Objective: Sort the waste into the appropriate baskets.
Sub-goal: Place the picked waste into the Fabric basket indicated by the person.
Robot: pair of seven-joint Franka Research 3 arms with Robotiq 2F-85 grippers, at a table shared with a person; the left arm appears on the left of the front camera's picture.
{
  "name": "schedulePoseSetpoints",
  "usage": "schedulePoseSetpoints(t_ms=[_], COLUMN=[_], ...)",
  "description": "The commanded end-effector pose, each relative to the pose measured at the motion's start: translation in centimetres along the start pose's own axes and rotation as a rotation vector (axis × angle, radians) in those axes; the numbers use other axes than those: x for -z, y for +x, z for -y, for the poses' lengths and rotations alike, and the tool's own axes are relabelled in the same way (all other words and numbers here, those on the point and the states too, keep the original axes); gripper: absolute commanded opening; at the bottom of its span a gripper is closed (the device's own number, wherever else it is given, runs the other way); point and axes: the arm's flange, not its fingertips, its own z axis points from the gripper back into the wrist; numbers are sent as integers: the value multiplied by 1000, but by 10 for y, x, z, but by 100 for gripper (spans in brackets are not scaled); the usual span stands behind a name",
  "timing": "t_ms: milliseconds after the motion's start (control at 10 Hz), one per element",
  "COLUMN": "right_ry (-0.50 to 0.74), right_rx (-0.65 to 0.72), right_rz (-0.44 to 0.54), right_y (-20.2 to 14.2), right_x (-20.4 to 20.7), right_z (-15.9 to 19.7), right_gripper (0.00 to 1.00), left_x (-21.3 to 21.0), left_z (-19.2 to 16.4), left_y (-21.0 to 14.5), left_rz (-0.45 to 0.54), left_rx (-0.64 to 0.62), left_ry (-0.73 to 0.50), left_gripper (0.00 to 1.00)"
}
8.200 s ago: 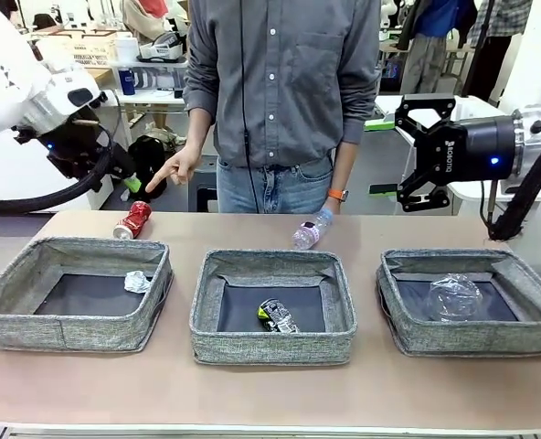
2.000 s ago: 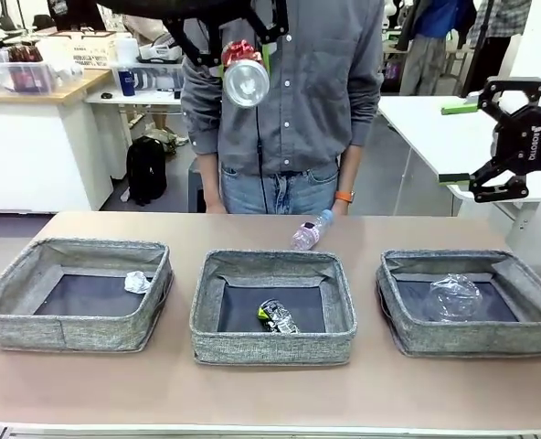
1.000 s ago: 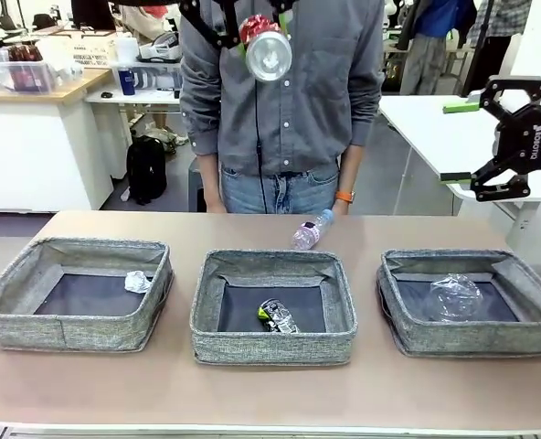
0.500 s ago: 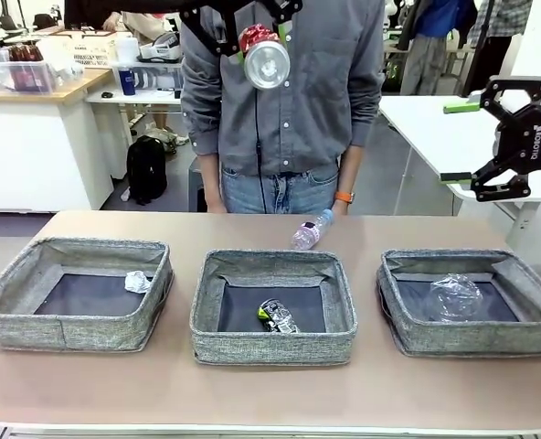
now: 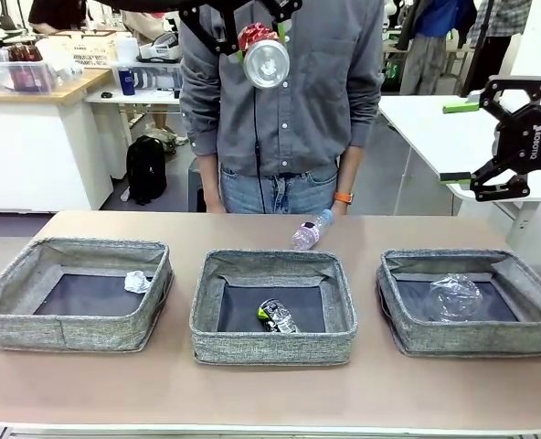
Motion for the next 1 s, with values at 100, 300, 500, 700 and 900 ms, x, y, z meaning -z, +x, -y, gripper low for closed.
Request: schedulePoseSetpoints(t_ms=[100,300,500,700,900], right_ry=[14,14,14,14,14], right_rx=[-4,-4,-4,-4,-4], right_rz=[16,16,16,16,16], right_y=[1,1,1,1,1], right_x=[2,2,2,2,2], right_z=[-3,-3,-3,-3,-3], right_gripper=[100,100,100,100,100], left_x=[-3,-3,-3,-3,-3], left_z=[-1,-1,-1,-1,-1], left_y=[-2,-2,-2,-2,-2], left_rz=[11,11,11,11,11], left_rx=[1,1,1,1,1], left_ry=[13,13,13,13,13], left_gripper=[47,47,47,47,47])
